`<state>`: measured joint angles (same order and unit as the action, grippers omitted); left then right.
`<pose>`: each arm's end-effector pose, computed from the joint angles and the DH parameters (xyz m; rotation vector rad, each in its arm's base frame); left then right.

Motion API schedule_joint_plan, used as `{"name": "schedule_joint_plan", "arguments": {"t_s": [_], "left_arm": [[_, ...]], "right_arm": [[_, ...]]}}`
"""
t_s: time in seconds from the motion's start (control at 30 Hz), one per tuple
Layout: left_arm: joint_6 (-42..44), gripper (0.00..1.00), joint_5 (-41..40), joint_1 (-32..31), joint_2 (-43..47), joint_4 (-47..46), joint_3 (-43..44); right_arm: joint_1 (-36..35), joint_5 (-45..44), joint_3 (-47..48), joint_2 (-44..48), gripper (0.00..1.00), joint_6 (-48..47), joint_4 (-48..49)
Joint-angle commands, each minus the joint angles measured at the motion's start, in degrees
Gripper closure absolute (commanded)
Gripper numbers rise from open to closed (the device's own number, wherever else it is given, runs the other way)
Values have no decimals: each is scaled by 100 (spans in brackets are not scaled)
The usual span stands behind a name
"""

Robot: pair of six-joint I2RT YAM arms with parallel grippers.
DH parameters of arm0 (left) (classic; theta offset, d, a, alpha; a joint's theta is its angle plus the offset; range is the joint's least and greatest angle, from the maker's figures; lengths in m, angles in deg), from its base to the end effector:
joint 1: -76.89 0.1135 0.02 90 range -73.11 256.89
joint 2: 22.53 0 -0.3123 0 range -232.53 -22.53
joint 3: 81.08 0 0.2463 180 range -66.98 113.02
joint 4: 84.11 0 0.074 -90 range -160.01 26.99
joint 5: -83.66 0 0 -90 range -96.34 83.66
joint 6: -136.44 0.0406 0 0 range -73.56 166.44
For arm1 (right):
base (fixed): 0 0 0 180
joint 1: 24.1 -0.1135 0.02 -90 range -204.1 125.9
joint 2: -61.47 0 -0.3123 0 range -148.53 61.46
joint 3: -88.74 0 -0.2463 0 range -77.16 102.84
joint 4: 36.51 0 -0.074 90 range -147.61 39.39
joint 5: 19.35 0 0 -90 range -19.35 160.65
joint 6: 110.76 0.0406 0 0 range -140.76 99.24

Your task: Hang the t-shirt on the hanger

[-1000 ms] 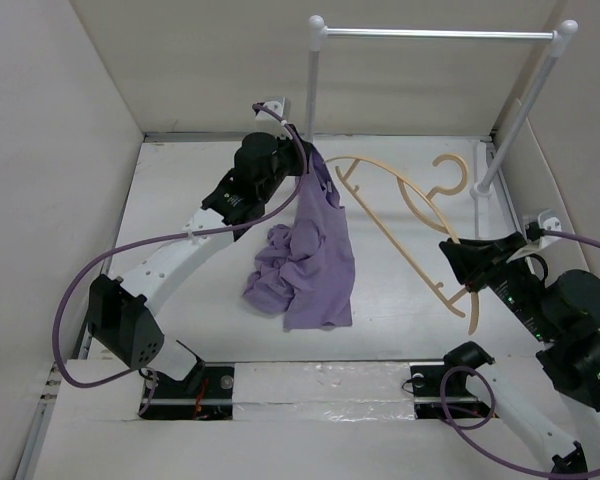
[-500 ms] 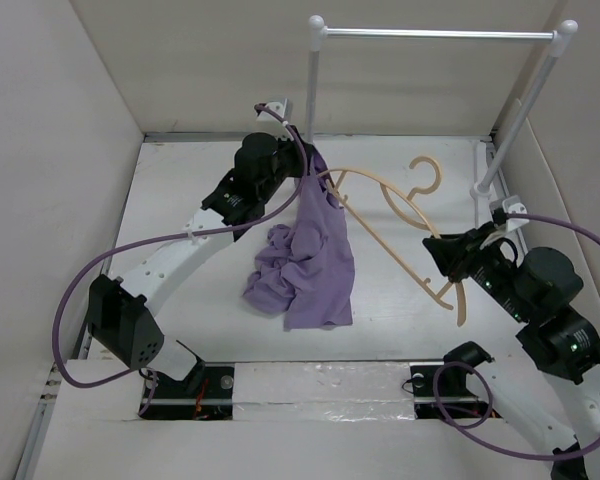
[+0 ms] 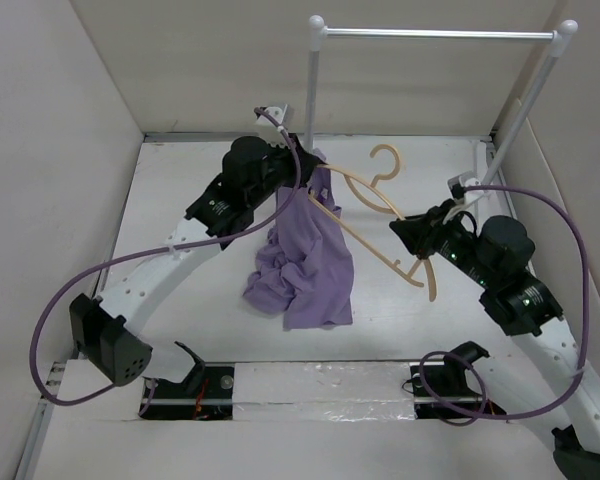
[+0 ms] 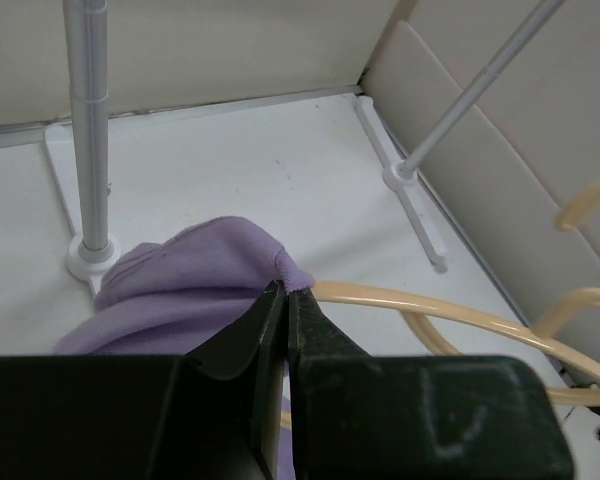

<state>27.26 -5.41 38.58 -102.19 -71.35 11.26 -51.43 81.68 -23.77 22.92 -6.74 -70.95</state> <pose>0.2498 -0.1982 0.4746 0.2837 1.6043 -0.7940 0.0894 0.0549 0.4164 -0.3466 1.6785 0.7018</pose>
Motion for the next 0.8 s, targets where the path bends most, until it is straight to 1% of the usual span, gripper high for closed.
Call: {"name": "schedule_joint_plan", "arguments": {"t_s": [0.0,0.03,0.13,0.17,0.23,0.27,0.37,0.43,0.53,0.63,0.73,0.77], "left_arm": [[-165,100,461,-28,626,-199,157],[-165,100,426,-28,792,-191,122],[-33,100,-353,-28,1013,98,157],[-33,100,-635,-28,1075,125,157],[-25,100,-874,-28,1189,126,78],[-16,100,-1093,-28,1224,126,86],[63,100,-1401,-28,1242,126,192],[90,100,-1481,-28,1225,126,192],[125,100,-1534,-28,1137,275,306],[72,100,-1280,-28,1146,178,192],[72,100,-990,-28,1075,178,253],[64,100,-824,-28,1101,-57,219]], "right_arm": [[-237,41,75,-249,100,66,1146],[-507,-473,145,-311,100,-21,1050],[-878,-1310,409,-312,100,-180,954],[-1027,-1427,505,-312,100,-233,883],[-1133,-1655,778,-259,100,-312,638],[-1186,-1691,831,-207,100,-321,602],[-1187,-1587,980,-74,100,-303,426],[-1187,-1560,1112,56,100,-303,207],[-1187,-1603,1148,233,100,-295,162],[-1187,-1639,1209,225,100,-347,109],[-1187,-1499,1052,49,100,-347,415],[-1187,-1429,1025,-47,100,-330,460]]}}
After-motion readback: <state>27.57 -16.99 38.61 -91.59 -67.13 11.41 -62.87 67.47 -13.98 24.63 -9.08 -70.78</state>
